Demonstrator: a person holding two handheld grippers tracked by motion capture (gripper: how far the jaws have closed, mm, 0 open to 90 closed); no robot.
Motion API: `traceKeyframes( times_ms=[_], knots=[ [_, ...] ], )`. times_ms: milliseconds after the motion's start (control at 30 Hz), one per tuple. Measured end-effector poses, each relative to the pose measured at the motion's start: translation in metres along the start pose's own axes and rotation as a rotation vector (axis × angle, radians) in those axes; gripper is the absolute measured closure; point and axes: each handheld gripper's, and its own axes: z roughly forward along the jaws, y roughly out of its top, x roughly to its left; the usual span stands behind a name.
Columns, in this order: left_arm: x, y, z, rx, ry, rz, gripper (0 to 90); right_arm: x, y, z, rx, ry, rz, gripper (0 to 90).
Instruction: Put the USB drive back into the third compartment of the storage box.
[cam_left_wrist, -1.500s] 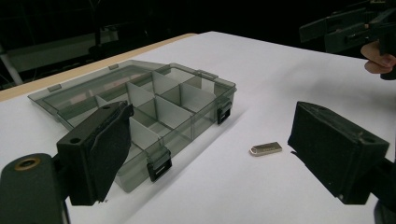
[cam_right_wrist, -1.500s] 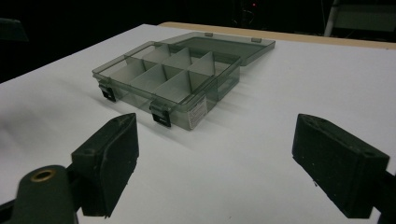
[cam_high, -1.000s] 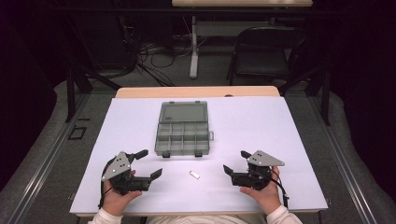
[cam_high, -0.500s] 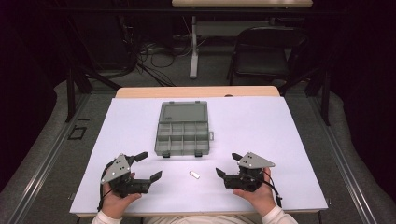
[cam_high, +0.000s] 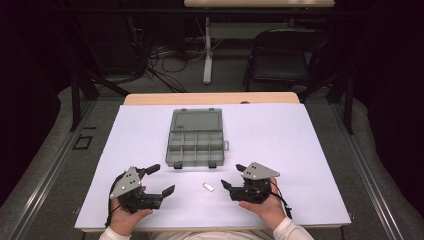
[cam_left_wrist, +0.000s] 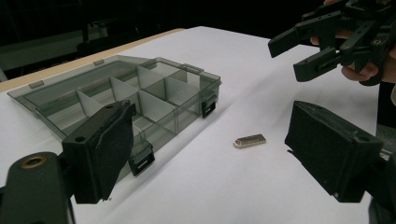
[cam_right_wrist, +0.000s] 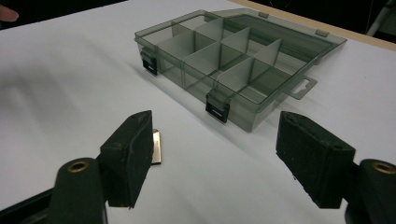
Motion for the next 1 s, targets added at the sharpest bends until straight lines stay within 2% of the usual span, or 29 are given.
traceKeyframes(
  times_ms=[200, 467, 633, 867, 1000],
  knots=[
    [-0.001, -0.001, -0.001, 0.004, 0.003, 0.009, 15.0, 0.005, 0.001, 0.008, 0.015, 0.02, -0.01, 29.7],
    [-0.002, -0.003, -0.007, 0.002, 0.024, -0.005, 15.0, 0.005, 0.007, 0.02, 0.029, 0.047, -0.011, 34.5],
    [-0.002, -0.003, -0.007, 0.0, 0.028, -0.011, 15.0, 0.006, 0.011, 0.031, 0.028, 0.071, 0.004, 37.5],
    [-0.001, -0.004, -0.008, 0.003, 0.03, -0.022, 15.0, 0.013, 0.011, 0.05, 0.042, 0.098, -0.011, 40.6],
    [-0.001, -0.004, -0.008, 0.004, 0.029, -0.022, 15.0, 0.016, 0.011, 0.055, 0.069, 0.104, -0.007, 43.4]
  ],
)
